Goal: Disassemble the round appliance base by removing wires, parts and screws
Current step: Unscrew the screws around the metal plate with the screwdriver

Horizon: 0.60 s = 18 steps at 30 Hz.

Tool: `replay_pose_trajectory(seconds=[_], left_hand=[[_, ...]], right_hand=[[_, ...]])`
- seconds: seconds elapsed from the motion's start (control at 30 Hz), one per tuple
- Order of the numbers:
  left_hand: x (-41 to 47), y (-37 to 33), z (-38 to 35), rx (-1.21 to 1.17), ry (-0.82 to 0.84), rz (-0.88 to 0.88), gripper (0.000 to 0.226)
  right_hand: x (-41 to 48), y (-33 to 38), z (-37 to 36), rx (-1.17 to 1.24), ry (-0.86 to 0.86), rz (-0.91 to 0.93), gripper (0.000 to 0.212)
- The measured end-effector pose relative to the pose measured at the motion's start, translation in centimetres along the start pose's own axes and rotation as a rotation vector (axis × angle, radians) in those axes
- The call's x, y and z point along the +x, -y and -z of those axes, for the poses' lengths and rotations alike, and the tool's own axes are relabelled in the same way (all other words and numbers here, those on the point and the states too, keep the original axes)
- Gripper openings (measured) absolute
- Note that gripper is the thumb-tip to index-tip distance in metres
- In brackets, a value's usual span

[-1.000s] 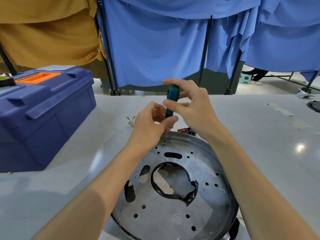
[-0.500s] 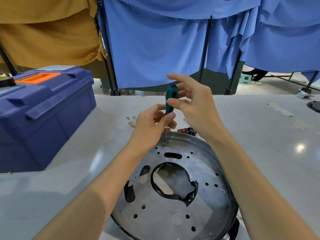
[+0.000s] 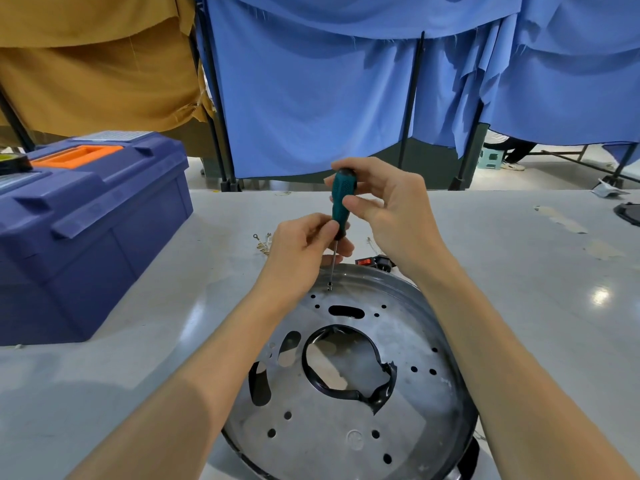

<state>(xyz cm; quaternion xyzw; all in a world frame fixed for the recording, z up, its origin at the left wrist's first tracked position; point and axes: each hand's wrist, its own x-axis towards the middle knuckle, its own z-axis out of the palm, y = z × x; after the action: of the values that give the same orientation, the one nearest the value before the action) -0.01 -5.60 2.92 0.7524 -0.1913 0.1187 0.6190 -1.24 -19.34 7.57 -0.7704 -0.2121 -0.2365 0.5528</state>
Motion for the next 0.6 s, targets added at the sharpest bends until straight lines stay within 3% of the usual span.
replay_pose_trajectory(seconds=[0.07, 0.17, 0.27, 0.33, 0.43, 0.53, 0.6], left_hand=[[-0.02, 0.0, 0.06, 0.002, -0.021, -0.021, 0.004], [-0.06, -0.11, 0.0, 0.033, -0.048, -0.036, 0.023], [-0.09, -0.21, -0.11, 0.006, -0.003, -0.022, 0.009], [-0.03, -0.18, -0.08, -0.009, 0.008, -0.005, 0.016], [0.05, -0.08, 0.1, -0.011, -0.013, -0.032, 0.006], [0.04, -0.05, 0.08, 0.012, -0.046, -0.038, 0.029], [0.08, -0.09, 0.09, -0.021, -0.025, -0.032, 0.014]], right_hand=[[-0.12, 0.05, -0.12, 0.003, 0.021, 0.003, 0.038], [-0.15, 0.1, -0.2, -0.019, 0.022, 0.015, 0.043], [0.02, 0.09, -0.01, 0.026, 0.002, 0.005, 0.045], [-0.01, 0.09, -0.07, 0.05, 0.017, 0.004, 0.04], [-0.15, 0.16, -0.2, 0.027, 0.049, 0.01, 0.035], [-0.24, 0.24, -0.25, -0.003, 0.039, 0.032, 0.039], [-0.09, 0.17, -0.04, 0.013, 0.014, 0.025, 0.045]])
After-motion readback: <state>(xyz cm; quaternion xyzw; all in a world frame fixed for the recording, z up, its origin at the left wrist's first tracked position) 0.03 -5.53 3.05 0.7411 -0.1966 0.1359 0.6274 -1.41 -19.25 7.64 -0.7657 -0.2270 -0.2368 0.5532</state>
